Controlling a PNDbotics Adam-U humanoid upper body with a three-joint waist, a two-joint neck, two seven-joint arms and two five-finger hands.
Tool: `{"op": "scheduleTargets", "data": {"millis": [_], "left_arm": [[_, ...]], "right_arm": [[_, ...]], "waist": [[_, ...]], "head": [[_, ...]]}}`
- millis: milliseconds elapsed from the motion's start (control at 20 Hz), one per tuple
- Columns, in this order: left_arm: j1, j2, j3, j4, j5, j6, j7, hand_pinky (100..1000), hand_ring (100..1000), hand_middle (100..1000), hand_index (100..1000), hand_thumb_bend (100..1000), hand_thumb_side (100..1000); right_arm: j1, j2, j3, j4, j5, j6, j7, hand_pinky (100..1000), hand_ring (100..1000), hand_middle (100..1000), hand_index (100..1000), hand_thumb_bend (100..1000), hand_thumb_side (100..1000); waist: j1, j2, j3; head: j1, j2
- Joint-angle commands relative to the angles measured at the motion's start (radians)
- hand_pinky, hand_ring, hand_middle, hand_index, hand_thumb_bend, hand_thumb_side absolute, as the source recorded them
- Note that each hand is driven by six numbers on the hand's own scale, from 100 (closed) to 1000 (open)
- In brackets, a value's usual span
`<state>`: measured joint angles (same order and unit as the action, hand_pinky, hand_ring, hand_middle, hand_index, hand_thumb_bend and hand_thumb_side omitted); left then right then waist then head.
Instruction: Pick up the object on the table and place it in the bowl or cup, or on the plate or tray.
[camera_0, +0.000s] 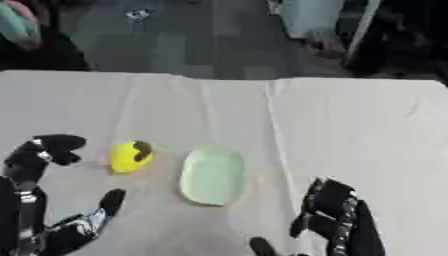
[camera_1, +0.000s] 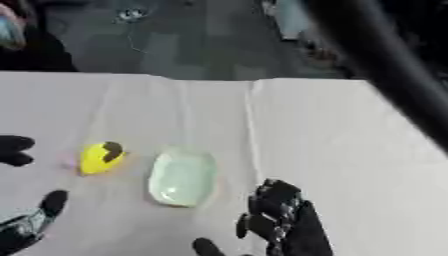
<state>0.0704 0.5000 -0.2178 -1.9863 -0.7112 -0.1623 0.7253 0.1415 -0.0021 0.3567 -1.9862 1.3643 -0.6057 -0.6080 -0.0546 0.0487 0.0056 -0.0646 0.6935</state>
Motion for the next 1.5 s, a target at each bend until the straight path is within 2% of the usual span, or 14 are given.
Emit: {"op": "scheduleTargets", "data": {"millis": [50,700,950,1200,1300,1350,1450,1500], "left_arm": [[-0.006,0.012,0.004,-0.014,0.0,0.001,0.001,417,478,594,701,505,802],[-0.007,0.014,0.005,-0.014,0.0,0.001,0.001,418,477,595,701,506,803],[-0.033,0.043,0.027,-0.014,0.022,0.013,-0.01,434,488,610,710,515,811],[-0.04,0.128,0.037,-0.014,0.072,0.029,-0.054,433,489,613,709,519,818],[-0.044,0.18,0.05,-0.014,0.106,0.049,-0.08,436,493,618,712,522,822],[-0.046,0.21,0.058,-0.014,0.122,0.061,-0.094,441,497,621,713,496,828],[-0.054,0.267,0.074,-0.014,0.152,0.075,-0.126,454,508,629,718,576,834],[-0.06,0.305,0.081,-0.014,0.156,0.078,-0.155,458,513,635,720,580,839]], "right_arm": [[0.001,-0.005,-0.003,-0.014,-0.006,-0.301,-0.299,318,298,204,312,456,441],[0.004,-0.007,-0.01,-0.014,-0.015,-0.301,-0.299,317,299,208,318,452,454],[0.009,0.001,-0.058,-0.014,-0.062,-0.301,-0.299,309,301,219,332,423,493],[0.016,0.003,-0.089,-0.014,-0.088,-0.301,-0.299,304,301,220,334,406,502],[0.018,0.001,-0.096,-0.014,-0.094,-0.301,-0.299,304,301,220,334,404,503],[0.019,0.0,-0.098,-0.014,-0.096,-0.301,-0.299,303,301,219,332,402,499],[0.02,-0.002,-0.098,-0.014,-0.096,-0.301,-0.299,302,301,219,330,393,500],[0.022,-0.003,-0.097,-0.014,-0.096,-0.301,-0.299,301,301,219,330,391,500]], "waist": [[0.006,-0.007,-0.001],[0.006,-0.008,-0.001],[0.002,-0.009,0.01],[0.0,-0.011,0.016],[0.001,-0.012,0.016],[0.002,-0.012,0.015],[0.004,-0.013,0.014],[0.005,-0.013,0.013]], "head": [[0.005,-0.016],[0.007,-0.015],[-0.006,0.013],[-0.001,0.01],[0.005,0.007],[0.008,0.005],[0.013,0.003],[0.015,0.003]]}}
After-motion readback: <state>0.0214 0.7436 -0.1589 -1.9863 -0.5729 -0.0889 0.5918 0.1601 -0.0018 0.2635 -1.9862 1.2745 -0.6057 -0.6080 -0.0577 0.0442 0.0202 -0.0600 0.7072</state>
